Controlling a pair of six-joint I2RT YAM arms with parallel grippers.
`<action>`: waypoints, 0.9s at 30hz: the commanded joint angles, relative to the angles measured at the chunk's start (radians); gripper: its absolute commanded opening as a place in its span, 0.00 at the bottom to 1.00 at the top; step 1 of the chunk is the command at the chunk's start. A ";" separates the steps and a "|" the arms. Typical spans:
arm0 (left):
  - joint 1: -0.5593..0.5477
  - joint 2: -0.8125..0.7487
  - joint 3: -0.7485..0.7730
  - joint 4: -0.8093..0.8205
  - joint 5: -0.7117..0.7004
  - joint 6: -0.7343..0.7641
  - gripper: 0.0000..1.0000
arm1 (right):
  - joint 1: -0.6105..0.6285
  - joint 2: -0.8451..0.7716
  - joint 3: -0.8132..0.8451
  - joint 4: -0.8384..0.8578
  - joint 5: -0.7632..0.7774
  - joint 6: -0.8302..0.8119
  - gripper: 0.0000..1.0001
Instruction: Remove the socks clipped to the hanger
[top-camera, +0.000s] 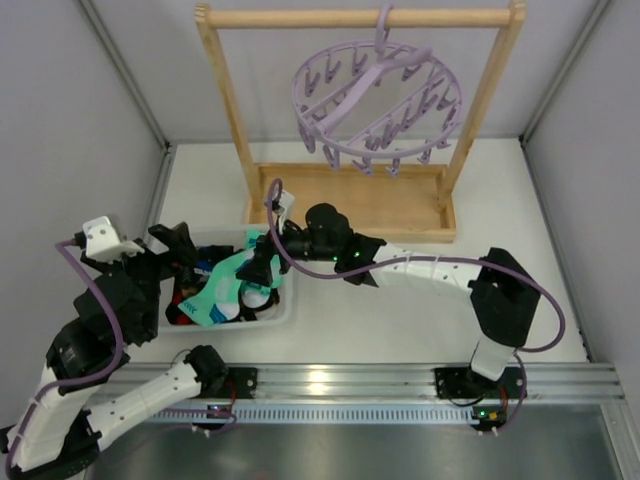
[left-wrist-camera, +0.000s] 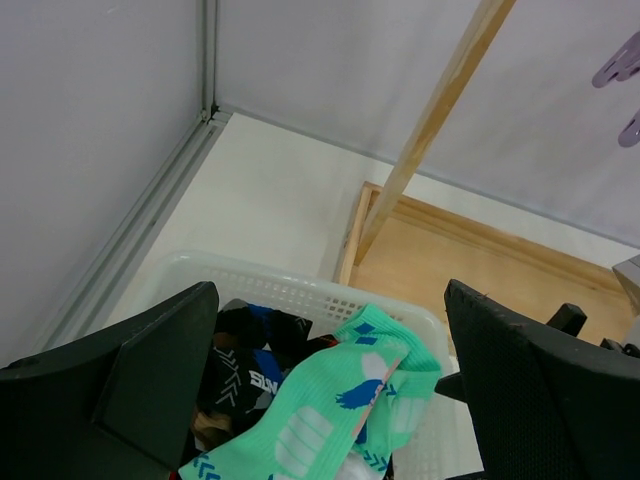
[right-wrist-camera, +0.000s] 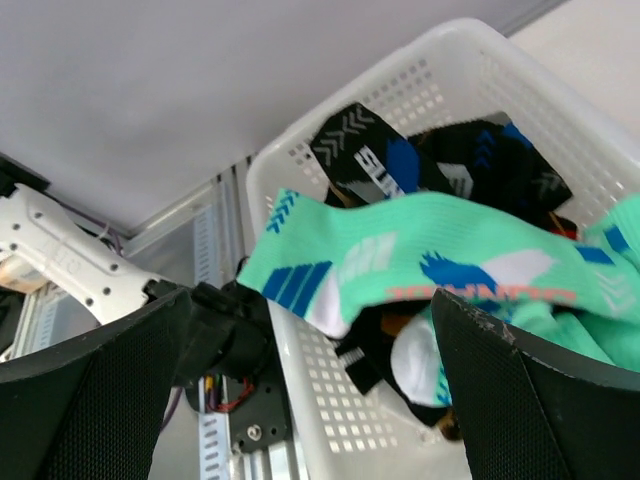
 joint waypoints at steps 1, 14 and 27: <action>0.010 0.045 -0.013 0.063 0.042 0.042 0.98 | -0.019 -0.136 -0.061 -0.030 0.062 -0.059 0.99; 0.683 0.241 -0.087 0.221 0.948 0.068 0.98 | -0.154 -0.742 -0.432 -0.416 0.600 -0.182 0.99; 0.719 -0.016 -0.256 0.214 0.922 0.168 0.98 | -0.314 -1.156 -0.386 -0.997 1.056 -0.186 0.99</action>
